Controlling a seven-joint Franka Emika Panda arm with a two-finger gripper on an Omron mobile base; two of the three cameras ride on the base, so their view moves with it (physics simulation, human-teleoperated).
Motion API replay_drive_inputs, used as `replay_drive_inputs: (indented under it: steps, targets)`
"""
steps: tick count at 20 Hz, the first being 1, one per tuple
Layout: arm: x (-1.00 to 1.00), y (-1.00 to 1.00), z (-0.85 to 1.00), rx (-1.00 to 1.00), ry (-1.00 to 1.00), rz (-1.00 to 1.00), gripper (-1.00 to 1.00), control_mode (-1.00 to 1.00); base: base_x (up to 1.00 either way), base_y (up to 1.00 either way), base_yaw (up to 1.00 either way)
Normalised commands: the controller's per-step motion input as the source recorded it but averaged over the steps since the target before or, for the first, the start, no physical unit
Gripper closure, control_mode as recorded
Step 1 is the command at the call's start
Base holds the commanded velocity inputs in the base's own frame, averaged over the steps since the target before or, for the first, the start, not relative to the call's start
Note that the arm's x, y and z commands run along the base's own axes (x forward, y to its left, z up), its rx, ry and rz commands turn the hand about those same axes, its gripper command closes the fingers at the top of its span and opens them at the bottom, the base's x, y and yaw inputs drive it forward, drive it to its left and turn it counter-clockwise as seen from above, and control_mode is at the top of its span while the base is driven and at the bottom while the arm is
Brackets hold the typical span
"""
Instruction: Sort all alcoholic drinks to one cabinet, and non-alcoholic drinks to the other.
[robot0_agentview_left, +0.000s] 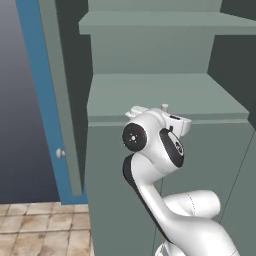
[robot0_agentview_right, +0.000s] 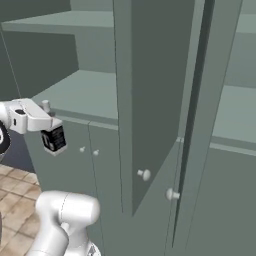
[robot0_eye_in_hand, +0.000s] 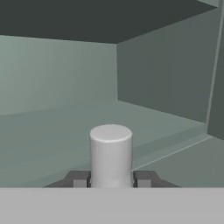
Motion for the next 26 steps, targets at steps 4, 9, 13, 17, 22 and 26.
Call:
replay_drive_inputs:
  steps: [4, 9, 13, 17, 22, 26]
  targets:
    - [0.0, 0.0, 0.0, 0.0, 0.0, 0.0, 1.0, 1.0, 0.34, 0.01, 0.0]
    - [0.0, 0.0, 0.0, 0.0, 0.0, 0.0, 1.0, 1.0, 0.4, 0.01, 0.0]
    - [0.0, 0.0, 0.0, 0.0, 0.0, 0.0, 1.0, 1.0, 0.25, 0.0, 0.0]
    - [0.0, 0.0, 0.0, 0.0, 0.0, 0.0, 1.0, 1.0, 0.0, 0.0, 0.0]
    - [0.0, 0.0, 0.24, 0.0, 0.0, -0.02, 1.0, -1.0, 0.0, 0.0, 0.0]
    - [0.03, 0.0, 0.42, -0.02, 0.01, -0.03, 1.0, -1.0, 0.0, 0.0, 0.0]
